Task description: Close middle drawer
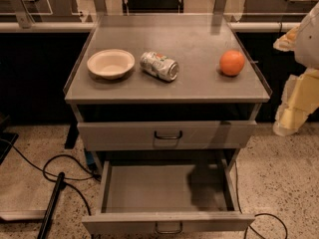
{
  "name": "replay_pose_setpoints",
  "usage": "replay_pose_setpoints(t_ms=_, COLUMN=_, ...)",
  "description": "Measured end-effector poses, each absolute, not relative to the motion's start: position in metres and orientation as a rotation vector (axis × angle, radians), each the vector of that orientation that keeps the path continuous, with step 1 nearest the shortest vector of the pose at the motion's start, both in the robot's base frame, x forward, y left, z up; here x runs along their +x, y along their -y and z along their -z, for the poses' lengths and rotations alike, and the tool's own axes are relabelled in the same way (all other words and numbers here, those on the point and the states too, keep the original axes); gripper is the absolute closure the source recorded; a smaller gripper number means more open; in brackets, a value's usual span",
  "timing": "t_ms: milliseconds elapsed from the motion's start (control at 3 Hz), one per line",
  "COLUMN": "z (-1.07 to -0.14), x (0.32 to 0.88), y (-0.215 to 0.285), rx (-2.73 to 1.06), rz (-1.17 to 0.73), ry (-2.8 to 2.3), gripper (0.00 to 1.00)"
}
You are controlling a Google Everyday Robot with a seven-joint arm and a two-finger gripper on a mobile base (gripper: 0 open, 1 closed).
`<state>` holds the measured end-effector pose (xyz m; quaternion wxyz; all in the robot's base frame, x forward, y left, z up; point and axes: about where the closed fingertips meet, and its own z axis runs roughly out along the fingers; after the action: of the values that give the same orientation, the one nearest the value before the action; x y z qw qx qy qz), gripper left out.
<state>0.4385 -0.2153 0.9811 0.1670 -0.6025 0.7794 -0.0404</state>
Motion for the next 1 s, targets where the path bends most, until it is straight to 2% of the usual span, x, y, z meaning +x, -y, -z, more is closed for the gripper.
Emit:
replay_pose_setpoints(t_ms=333, z=-0.9811, x=0.4385, y=0.2153, rx=-1.715, rz=0.115, ry=-2.218, gripper=0.00)
replay_pose_setpoints(t_ms=1000, z=-0.9812, x=0.4385, y=0.2153, rx=-1.715, rz=0.115, ry=-2.218, gripper=0.41)
